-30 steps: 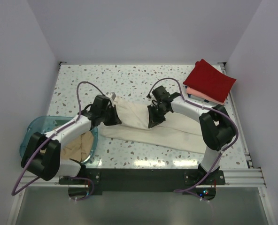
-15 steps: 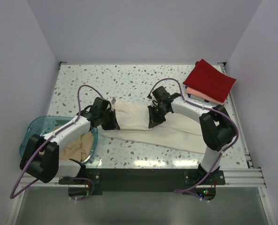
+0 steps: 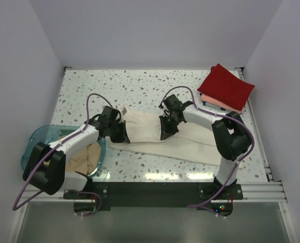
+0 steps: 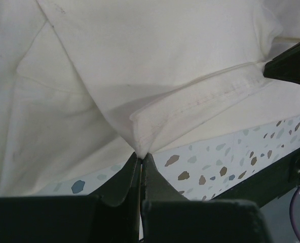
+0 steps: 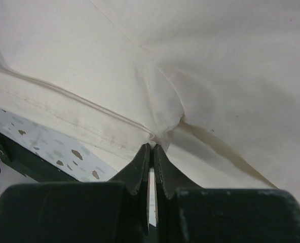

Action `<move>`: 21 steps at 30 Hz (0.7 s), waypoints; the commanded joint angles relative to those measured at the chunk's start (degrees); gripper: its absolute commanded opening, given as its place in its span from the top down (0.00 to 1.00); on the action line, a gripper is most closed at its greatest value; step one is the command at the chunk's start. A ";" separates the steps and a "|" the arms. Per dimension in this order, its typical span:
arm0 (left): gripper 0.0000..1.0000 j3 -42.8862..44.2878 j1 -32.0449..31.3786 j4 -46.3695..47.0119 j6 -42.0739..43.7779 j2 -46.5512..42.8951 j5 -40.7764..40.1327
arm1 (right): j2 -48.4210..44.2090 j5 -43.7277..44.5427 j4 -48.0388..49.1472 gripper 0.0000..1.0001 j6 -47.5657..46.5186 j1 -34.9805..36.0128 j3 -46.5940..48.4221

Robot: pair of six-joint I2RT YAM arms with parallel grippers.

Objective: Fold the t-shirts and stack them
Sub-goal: Fold the tshirt

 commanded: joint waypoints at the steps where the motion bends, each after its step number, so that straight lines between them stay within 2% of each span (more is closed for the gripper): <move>1: 1.00 -0.57 -0.30 -1.22 1.19 0.42 1.20 | 0.17 0.11 0.48 1.00 -0.44 0.32 1.63; 6: 1.00 0.04 -0.30 -2.01 2.06 1.39 2.77 | 0.53 0.11 0.31 1.00 -0.61 0.23 2.07; 7: 0.96 0.22 -0.30 -2.10 2.33 1.65 3.30 | 0.53 0.11 0.13 1.00 -0.62 0.32 2.16; 8: 0.89 0.39 -0.30 -2.28 2.59 1.74 3.91 | 0.44 0.11 0.13 1.00 -0.70 0.23 2.25; 9: 0.74 0.57 -0.30 -2.62 3.29 1.66 4.88 | 0.35 0.11 -0.30 1.00 -0.62 0.23 2.33; 12: 0.56 2.41 -0.30 -4.99 4.96 0.69 5.85 | -0.87 0.02 -2.05 0.86 -0.88 0.23 2.51; 13: 0.54 2.94 -0.30 -5.78 5.14 0.17 6.11 | -1.58 0.02 -2.50 0.78 -1.14 0.32 2.16; 16: 0.49 5.40 -0.30 -7.90 5.23 -0.98 6.21 | -5.09 0.46 -5.13 0.67 -2.28 0.23 1.72; 21: 0.43 11.71 0.75 -7.82 5.58 -0.63 1.30 | -9.14 2.04 -8.83 0.59 -4.22 0.32 3.56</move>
